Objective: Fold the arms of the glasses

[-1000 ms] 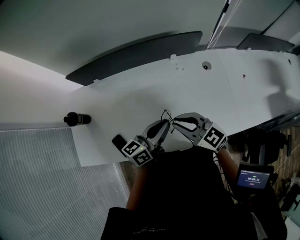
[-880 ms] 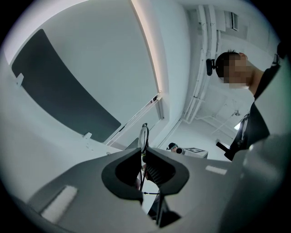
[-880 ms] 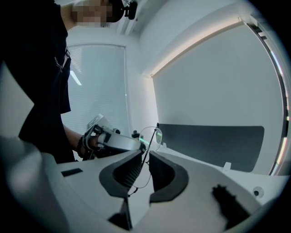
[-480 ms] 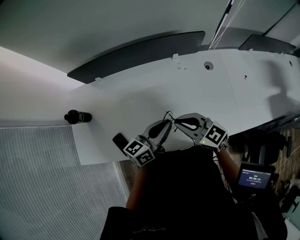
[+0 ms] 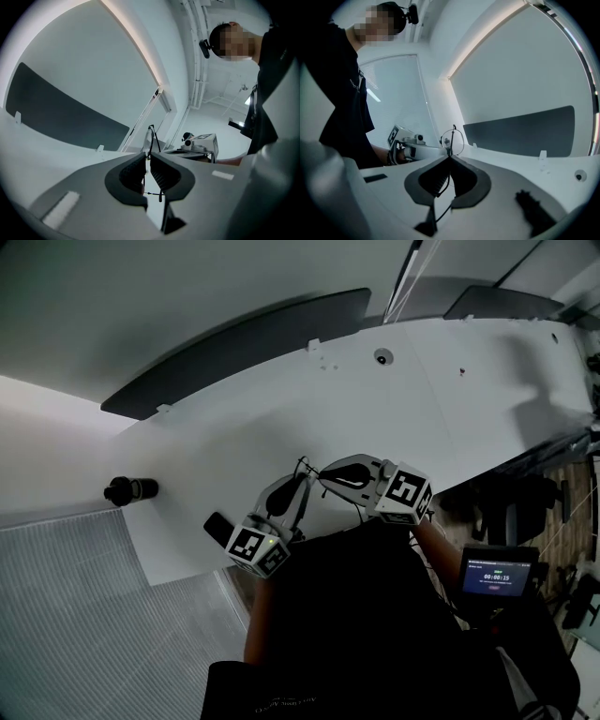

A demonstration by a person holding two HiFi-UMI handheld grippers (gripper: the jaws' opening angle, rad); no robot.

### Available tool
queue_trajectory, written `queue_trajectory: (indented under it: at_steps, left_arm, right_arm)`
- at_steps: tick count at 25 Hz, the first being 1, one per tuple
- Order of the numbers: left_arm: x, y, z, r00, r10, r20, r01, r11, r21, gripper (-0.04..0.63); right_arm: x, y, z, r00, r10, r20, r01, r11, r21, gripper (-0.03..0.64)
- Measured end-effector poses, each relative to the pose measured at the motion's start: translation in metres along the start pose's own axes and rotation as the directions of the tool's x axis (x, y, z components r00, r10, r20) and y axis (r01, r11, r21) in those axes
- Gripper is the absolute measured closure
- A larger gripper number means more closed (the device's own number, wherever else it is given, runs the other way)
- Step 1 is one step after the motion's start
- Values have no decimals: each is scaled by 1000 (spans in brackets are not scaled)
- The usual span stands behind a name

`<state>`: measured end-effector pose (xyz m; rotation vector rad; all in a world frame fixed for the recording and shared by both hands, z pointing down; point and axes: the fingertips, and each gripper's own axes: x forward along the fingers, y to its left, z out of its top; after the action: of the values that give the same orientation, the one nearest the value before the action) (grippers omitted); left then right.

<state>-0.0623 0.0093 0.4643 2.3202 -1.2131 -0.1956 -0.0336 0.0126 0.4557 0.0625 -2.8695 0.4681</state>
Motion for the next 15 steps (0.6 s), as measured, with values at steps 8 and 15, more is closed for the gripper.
queue_trajectory:
  at_steps: [8, 15]
  left_arm:
    - [5, 7, -10, 999, 41, 6, -41, 998, 48, 561]
    - [6, 8, -6, 998, 59, 13, -60, 991, 120, 561]
  right_arm:
    - [-8, 2, -9, 1000, 22, 4, -22, 1000, 22, 600]
    - [-11, -1, -6, 999, 30, 37, -33, 996, 86, 600]
